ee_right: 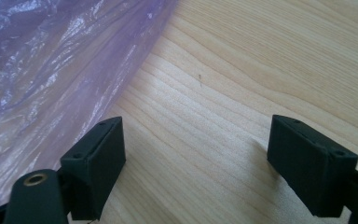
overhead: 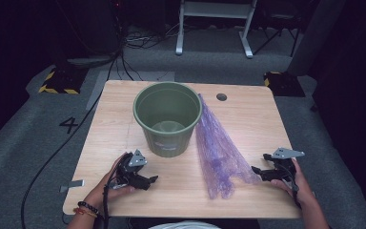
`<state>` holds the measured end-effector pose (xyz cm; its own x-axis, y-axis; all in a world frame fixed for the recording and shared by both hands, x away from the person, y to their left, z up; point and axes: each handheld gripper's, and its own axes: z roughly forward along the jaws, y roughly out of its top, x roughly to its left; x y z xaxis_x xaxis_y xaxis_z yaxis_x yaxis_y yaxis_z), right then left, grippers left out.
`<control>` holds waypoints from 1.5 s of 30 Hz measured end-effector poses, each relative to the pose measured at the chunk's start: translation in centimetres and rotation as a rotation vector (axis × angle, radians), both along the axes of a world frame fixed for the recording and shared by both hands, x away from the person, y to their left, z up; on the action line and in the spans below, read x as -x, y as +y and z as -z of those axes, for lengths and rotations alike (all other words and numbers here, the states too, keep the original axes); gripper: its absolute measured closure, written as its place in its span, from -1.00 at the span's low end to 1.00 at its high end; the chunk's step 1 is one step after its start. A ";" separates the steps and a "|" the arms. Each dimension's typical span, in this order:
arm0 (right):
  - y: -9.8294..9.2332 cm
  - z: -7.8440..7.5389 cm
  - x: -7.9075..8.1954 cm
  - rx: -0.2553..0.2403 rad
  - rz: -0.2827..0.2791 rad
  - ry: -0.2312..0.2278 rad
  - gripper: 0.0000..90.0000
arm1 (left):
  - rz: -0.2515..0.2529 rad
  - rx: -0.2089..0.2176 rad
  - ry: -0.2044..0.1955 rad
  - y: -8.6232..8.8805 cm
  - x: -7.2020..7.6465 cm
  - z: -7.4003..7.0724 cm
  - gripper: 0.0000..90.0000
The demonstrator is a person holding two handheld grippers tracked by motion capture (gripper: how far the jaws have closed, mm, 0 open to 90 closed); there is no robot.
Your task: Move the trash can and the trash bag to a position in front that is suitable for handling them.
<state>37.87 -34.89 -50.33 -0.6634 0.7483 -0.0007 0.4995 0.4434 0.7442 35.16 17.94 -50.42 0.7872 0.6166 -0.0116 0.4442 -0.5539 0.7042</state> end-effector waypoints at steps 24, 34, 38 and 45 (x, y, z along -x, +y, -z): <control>4.1 -2.2 1.7 -0.095 -0.158 -0.096 0.01 | 0.018 0.003 0.001 0.1 0.0 0.0 -0.79; 6.5 -1.4 2.0 -0.058 -0.263 -0.071 0.57 | -0.022 -0.004 -0.004 -0.2 0.2 0.0 -0.79; 7.4 -1.1 2.0 -0.048 -0.291 -0.063 0.65 | -0.033 -0.008 -0.002 -0.3 0.2 0.0 -0.79; 9.4 -0.7 2.3 -0.030 -0.343 -0.048 0.61 | -0.042 -0.005 -0.004 -0.8 0.4 0.0 -0.79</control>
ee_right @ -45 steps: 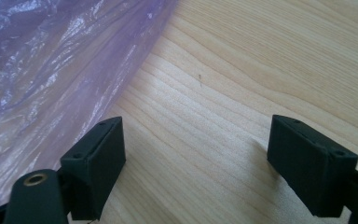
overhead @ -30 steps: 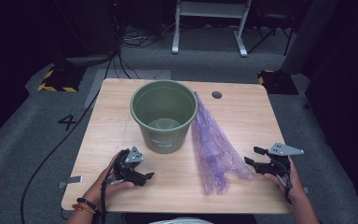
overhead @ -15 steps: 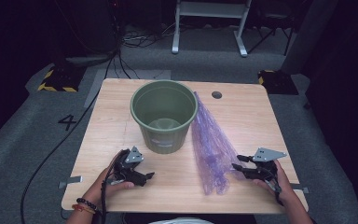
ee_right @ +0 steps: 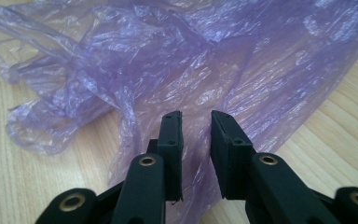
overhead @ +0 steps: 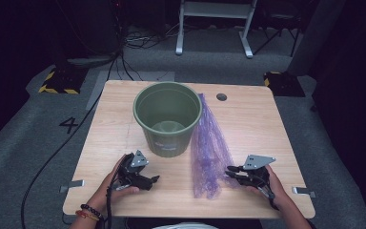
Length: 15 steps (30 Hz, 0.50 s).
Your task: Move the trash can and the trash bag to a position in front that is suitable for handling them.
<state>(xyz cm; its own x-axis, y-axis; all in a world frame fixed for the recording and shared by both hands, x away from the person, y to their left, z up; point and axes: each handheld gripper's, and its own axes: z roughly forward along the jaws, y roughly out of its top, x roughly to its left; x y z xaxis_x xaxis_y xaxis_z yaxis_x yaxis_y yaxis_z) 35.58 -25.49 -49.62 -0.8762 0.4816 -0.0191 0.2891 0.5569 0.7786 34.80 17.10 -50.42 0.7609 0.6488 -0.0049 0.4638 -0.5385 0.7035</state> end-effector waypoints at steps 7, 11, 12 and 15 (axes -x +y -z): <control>1.0 0.3 0.1 -0.011 -0.012 0.012 0.46 | 0.004 -0.001 -0.001 -0.6 0.1 0.0 -0.79; 1.9 0.6 0.3 0.004 -0.030 0.017 0.46 | 0.030 0.000 0.001 -1.6 0.1 0.0 -0.79; 2.1 0.6 0.3 0.004 -0.035 0.017 0.46 | 0.030 0.000 0.001 -1.6 0.1 0.0 -0.79; 2.5 0.6 0.4 0.006 -0.047 0.021 0.45 | 0.035 -0.002 0.001 -2.3 0.2 0.0 -0.79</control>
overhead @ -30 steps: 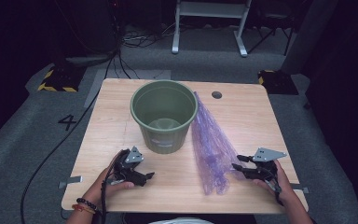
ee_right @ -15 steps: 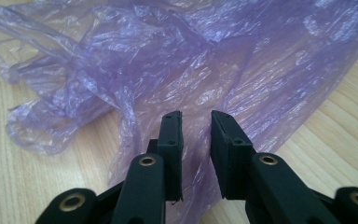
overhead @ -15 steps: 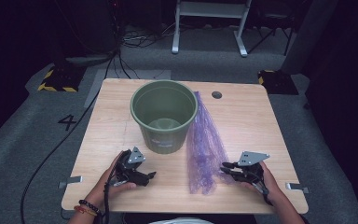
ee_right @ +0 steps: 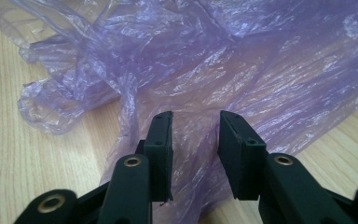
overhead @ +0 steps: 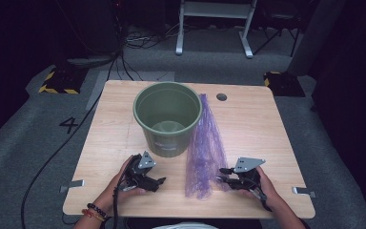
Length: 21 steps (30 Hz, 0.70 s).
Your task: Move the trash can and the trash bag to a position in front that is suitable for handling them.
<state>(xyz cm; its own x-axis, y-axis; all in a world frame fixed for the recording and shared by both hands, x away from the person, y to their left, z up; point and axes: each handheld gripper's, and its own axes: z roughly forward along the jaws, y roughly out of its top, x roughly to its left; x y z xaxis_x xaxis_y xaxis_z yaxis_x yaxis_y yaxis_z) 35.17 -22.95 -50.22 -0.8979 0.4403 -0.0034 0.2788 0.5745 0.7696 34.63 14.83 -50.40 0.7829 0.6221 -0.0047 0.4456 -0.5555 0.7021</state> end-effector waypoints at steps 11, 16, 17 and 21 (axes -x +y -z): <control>1.8 -0.1 0.8 0.010 -0.055 0.004 0.42 | 0.067 -0.009 0.007 -2.0 0.0 -0.3 -0.65; 2.0 -0.1 1.0 0.013 -0.060 0.007 0.36 | 0.079 -0.015 0.006 -2.4 -0.1 -0.5 -0.62; 2.0 -0.1 1.0 0.013 -0.062 0.007 0.35 | 0.083 -0.013 -0.005 -2.4 -0.1 -0.8 -0.62; 2.0 -0.1 1.0 0.012 -0.067 0.009 0.30 | 0.080 0.020 -0.012 -2.2 -0.2 -1.4 -0.60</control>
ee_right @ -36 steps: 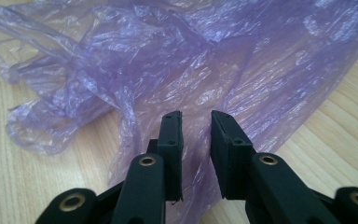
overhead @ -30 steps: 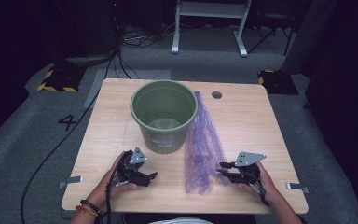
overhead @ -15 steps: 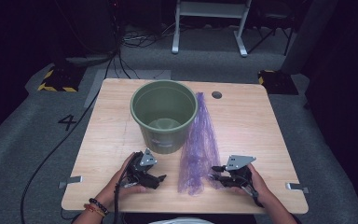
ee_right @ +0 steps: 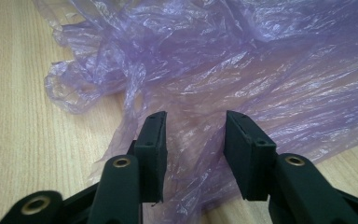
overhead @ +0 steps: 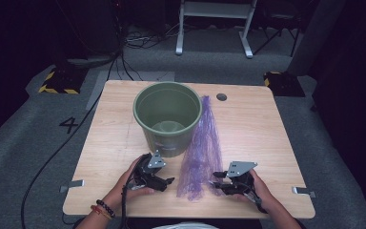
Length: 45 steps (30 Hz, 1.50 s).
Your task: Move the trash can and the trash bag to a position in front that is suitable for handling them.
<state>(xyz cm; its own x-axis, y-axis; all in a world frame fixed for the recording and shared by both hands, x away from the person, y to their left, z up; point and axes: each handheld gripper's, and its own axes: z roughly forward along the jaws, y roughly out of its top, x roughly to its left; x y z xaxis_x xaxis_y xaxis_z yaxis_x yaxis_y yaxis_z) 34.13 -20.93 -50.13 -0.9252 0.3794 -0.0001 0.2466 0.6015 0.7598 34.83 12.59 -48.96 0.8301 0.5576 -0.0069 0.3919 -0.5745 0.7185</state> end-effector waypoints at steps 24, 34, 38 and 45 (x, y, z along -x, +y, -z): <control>-0.1 0.2 0.1 -0.012 -0.017 -0.004 0.17 | 0.143 0.041 -0.023 -5.2 0.1 -0.7 -0.61; 0.0 0.2 0.2 0.003 -0.007 -0.011 -0.19 | 0.106 -0.012 0.014 -5.9 -0.4 1.1 -0.57; 0.1 0.2 0.3 0.011 -0.017 -0.018 -0.34 | 0.109 -0.019 0.012 -5.9 -0.4 1.2 -0.57; -0.7 -0.1 0.5 -0.012 -0.016 -0.005 -0.44 | 0.127 -0.022 0.012 -5.6 -0.4 1.2 -0.57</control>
